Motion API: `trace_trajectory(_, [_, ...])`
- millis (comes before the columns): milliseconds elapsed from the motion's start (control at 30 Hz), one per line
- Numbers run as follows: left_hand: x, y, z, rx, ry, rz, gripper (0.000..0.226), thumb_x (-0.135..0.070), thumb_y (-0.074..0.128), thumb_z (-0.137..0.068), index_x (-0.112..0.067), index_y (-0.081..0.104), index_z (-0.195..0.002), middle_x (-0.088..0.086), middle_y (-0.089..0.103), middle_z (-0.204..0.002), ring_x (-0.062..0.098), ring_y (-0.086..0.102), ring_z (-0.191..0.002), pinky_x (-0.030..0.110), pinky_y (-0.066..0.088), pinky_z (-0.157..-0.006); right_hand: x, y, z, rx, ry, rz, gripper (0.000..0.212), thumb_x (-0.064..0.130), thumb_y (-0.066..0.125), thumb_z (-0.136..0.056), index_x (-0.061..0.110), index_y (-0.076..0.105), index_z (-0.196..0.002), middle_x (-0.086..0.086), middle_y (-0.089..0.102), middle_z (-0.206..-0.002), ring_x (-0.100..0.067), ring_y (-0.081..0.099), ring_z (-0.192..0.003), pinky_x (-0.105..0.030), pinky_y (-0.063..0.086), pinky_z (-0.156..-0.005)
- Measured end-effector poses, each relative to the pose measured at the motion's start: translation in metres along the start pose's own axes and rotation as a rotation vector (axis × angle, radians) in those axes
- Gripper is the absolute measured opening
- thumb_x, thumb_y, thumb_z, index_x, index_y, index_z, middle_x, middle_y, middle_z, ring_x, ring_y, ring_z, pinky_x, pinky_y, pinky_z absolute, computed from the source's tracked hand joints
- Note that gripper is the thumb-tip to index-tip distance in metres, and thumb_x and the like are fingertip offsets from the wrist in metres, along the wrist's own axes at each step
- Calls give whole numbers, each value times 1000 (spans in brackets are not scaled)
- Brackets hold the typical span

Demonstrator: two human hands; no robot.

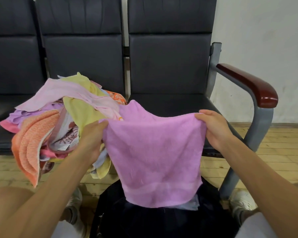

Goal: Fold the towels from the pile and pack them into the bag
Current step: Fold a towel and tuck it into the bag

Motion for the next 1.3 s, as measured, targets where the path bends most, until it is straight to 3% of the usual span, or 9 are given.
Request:
trace_trajectory(100, [-11, -14, -8, -97, 134, -89, 21, -2, 47, -95, -12, 65, -95, 2, 66, -95, 21, 59, -95, 30, 48, -76, 11, -7, 0, -4, -86, -17, 15, 21, 63, -94, 18, 68, -107, 3, 65, -107, -17, 60, -105, -36, 52, -94])
trace_trajectory(233, [-16, -25, -15, -155, 170, -98, 25, -14, 53, -97, -17, 58, -121, 7, 59, -126, 23, 55, -116, 39, 46, -100, 16, -11, 3, -10, -164, -25, 19, 17, 61, -95, 16, 70, -112, 6, 66, -108, -15, 60, -107, -34, 52, -95])
trace_trajectory(467, [-32, -28, -9, -11, 265, -155, 26, -5, 55, -95, -26, 69, -94, 4, 66, -115, 19, 56, -118, 36, 43, -106, 20, -19, 2, -36, -171, -24, 30, 9, 64, -91, 16, 68, -120, 12, 62, -112, -14, 55, -112, -31, 47, -98])
trace_trajectory(567, [-31, -29, -10, 72, 252, -247, 30, 1, 61, -89, -23, 68, -106, 11, 66, -119, 22, 59, -114, 38, 45, -104, 21, -20, 0, -67, -229, 161, 33, 9, 66, -90, 15, 68, -122, 6, 63, -116, -13, 55, -108, -29, 46, -94])
trace_trajectory(633, [-32, -30, -9, 10, 372, -523, 31, 0, 63, -88, -15, 67, -115, 11, 67, -118, 26, 60, -111, 39, 46, -100, 23, -22, 1, -130, -320, 442, 28, 12, 68, -90, 13, 70, -118, -2, 66, -115, -12, 56, -99, -28, 46, -89])
trace_trajectory(767, [-38, -26, -4, -118, 557, -890, 19, -5, 58, -93, -5, 73, -104, 12, 72, -108, 29, 62, -103, 29, 41, -85, 22, -21, 0, -138, -442, 846, 16, 23, 65, -93, 12, 72, -102, -4, 67, -94, -9, 54, -78, -21, 42, -78])
trace_trajectory(867, [-37, -25, -5, -133, 548, -880, 15, -6, 54, -95, -4, 69, -99, 11, 68, -104, 25, 57, -97, 28, 36, -79, 18, -16, -4, -97, -472, 865, 9, 22, 62, -95, 15, 65, -89, 1, 60, -84, -8, 54, -72, -15, 39, -63])
trace_trajectory(1033, [-25, -11, -5, -53, 438, -653, 16, -15, 40, -103, -7, 52, -109, -1, 51, -107, 16, 44, -98, 28, 33, -81, 6, 6, 2, 120, -385, 594, 13, 28, 49, -101, 18, 55, -107, 10, 58, -110, -9, 57, -97, -25, 47, -80])
trace_trajectory(1300, [-9, 23, 0, 168, 151, -239, 23, -11, 41, -102, -7, 56, -85, 11, 57, -84, 23, 50, -78, 37, 42, -71, -5, 23, 13, 313, -65, 329, 19, 21, 47, -102, 11, 63, -102, -5, 64, -105, -20, 61, -96, -30, 50, -78])
Point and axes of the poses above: each hand's wrist, its own z-axis away from the middle knuckle, its own y-axis out of the palm, x = y × z, the point moved 4 cm from there along -z, towards the middle knuckle
